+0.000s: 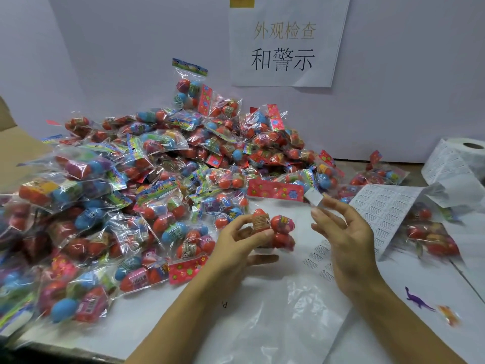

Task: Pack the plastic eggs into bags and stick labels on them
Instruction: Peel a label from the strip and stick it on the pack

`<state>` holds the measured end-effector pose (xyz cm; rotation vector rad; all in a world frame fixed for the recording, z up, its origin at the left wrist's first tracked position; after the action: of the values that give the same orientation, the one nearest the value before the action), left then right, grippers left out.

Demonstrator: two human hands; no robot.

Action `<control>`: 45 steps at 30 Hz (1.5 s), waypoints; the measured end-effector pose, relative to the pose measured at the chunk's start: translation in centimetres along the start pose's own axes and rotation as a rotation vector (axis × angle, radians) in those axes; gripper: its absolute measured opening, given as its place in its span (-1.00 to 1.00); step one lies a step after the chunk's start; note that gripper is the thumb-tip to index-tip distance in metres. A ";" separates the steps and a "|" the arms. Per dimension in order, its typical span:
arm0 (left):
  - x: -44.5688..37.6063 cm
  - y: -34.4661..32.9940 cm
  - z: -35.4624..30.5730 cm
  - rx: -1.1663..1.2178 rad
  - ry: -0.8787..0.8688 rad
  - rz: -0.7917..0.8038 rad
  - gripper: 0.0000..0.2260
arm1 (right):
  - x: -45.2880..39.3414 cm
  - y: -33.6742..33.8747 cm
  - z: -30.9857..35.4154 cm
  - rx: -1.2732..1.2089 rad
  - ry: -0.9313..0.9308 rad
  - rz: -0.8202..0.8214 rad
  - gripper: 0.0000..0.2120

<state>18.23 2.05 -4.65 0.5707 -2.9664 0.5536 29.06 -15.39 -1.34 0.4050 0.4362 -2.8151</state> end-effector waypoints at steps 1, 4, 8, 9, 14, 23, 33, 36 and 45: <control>0.0 0.2 -0.1 0.019 -0.006 -0.017 -0.60 | 0.0 0.1 0.0 -0.003 0.003 -0.003 -0.77; -0.1 0.4 -0.5 0.083 -0.028 -0.051 -0.64 | 0.0 -0.3 0.0 0.010 -0.003 0.034 -0.97; 0.0 0.3 -0.8 0.128 -0.032 -0.056 -0.54 | 0.5 -1.2 -0.6 0.067 -0.048 0.145 -0.96; 0.0 0.3 -0.8 0.136 -0.034 -0.050 -0.53 | 0.6 -1.5 -0.6 0.081 -0.051 0.175 -0.95; 0.0 -0.1 -0.6 0.112 -0.035 0.012 -0.63 | 1.4 -2.5 -0.6 0.142 -0.088 0.245 -0.81; 0.1 -0.6 -0.7 0.143 -0.033 0.049 -0.58 | 1.8 -2.7 -0.7 0.149 -0.065 0.226 -0.81; 0.1 -0.7 -0.6 0.124 -0.043 0.074 -0.47 | 1.8 -2.7 -0.9 0.149 -0.073 0.231 -0.83; 0.1 -0.8 -0.7 0.111 -0.059 0.087 -0.46 | 1.8 -2.7 -1.0 0.154 -0.070 0.233 -0.82; 0.1 -0.7 -0.7 0.096 -0.095 0.093 -0.53 | 1.7 -2.7 -1.0 0.153 -0.059 0.233 -0.83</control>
<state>18.43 1.68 -3.76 0.4813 -3.0822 0.6995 26.93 -12.98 -2.09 0.3759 0.1503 -2.6324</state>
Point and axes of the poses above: each hand's wrist, its own x-axis away from the middle knuckle, its own y-axis out of the back of the hand, z = x × y, the point moved 9 cm from there along -x, towards the middle knuckle, and after that the axes turned 4 degrees about y, right-handed, at the moved point
